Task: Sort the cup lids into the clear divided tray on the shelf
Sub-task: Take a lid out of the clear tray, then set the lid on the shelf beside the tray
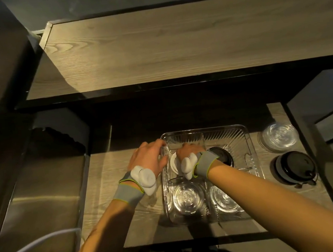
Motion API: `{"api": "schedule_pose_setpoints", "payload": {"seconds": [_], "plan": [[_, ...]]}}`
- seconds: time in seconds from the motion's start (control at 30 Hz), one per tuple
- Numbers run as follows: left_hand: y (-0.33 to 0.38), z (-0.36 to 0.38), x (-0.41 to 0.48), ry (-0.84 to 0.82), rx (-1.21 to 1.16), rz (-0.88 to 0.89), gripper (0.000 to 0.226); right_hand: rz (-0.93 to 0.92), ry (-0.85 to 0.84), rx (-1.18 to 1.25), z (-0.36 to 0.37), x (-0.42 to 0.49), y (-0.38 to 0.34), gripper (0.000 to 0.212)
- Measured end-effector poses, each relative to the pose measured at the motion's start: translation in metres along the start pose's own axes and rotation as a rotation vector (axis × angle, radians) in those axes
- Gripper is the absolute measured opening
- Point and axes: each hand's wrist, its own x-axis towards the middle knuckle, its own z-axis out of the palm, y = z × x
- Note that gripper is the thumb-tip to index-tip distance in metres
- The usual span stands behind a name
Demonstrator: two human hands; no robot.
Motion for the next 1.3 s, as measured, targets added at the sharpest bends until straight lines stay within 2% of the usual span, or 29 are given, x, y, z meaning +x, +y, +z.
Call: {"api": "schedule_pose_setpoints", "payload": {"seconds": [0.1,0.2,0.3,0.4,0.53,0.73,0.87,0.97,1.07,1.3], "plan": [[0.003,-0.001,-0.003,0.034,0.013,-0.001,0.04,-0.006,-0.066,-0.006,-0.008,-0.007,-0.004,0.012],[0.017,-0.007,-0.004,0.152,0.039,0.004,0.04,-0.053,0.062,-0.008,-0.012,-0.014,0.004,0.022],[0.044,-0.011,0.0,0.237,0.029,0.079,0.038,-0.1,0.216,0.004,-0.021,-0.031,0.021,0.041],[0.088,-0.005,0.008,0.204,0.025,0.174,0.038,-0.089,0.346,0.073,-0.024,-0.061,0.059,0.053],[0.143,0.021,0.024,0.108,0.041,0.304,0.039,0.032,0.461,0.14,-0.014,-0.099,0.119,0.049],[0.212,0.073,0.042,-0.054,0.124,0.434,0.042,0.253,0.467,0.229,0.017,-0.144,0.199,0.052],[0.252,0.099,0.049,-0.181,0.316,0.366,0.048,0.376,0.429,0.311,0.049,-0.17,0.245,0.055],[0.263,0.108,0.053,-0.185,0.494,0.268,0.051,0.427,0.354,0.356,0.067,-0.174,0.262,0.058],[0.276,0.119,0.05,-0.13,0.619,0.292,0.052,0.444,0.311,0.35,0.078,-0.169,0.27,0.063],[0.305,0.146,0.057,-0.257,0.482,0.457,0.055,0.405,0.318,0.328,0.094,-0.158,0.28,0.077]]}}
